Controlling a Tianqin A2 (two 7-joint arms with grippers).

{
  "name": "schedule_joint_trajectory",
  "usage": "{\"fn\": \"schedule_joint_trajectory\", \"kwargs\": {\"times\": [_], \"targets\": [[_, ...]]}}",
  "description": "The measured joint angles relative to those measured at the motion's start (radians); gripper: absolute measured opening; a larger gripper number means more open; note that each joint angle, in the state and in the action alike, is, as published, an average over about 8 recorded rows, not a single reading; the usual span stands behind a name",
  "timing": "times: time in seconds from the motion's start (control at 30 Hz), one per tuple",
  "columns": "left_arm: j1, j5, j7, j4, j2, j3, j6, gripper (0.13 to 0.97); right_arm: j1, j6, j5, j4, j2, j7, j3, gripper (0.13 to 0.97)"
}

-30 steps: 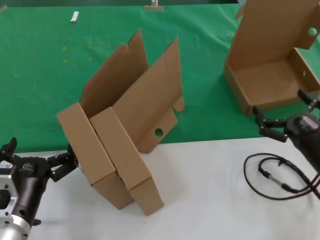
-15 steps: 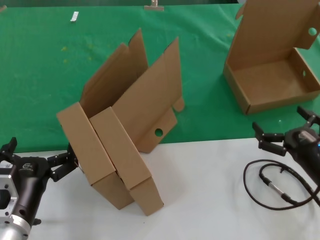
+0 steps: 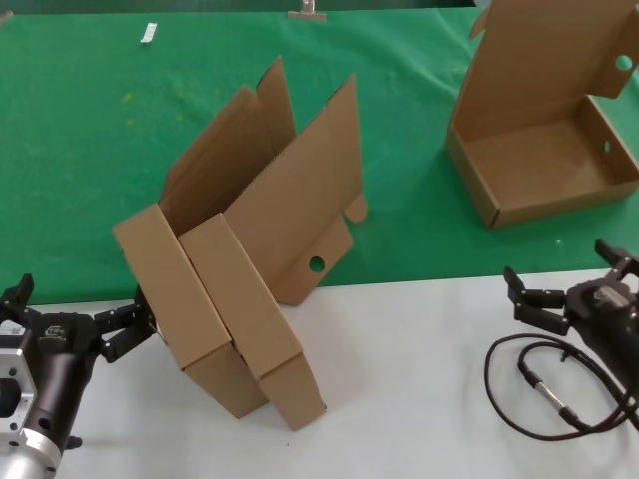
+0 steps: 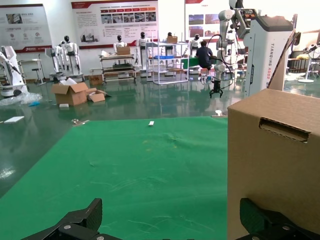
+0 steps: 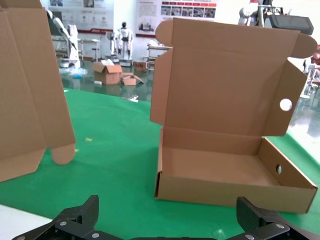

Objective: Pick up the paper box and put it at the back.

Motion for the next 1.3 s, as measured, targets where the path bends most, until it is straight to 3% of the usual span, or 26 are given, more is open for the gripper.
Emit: {"fn": "schedule_joint_trajectory", "kwargs": {"times": [1.3], "targets": [[0.000, 0.000, 0.000, 0.000, 0.000, 0.000, 0.000, 0.966, -0.352, 0.448, -0.144, 0.530, -0.002, 0.397, -0.182, 0.966]]}}
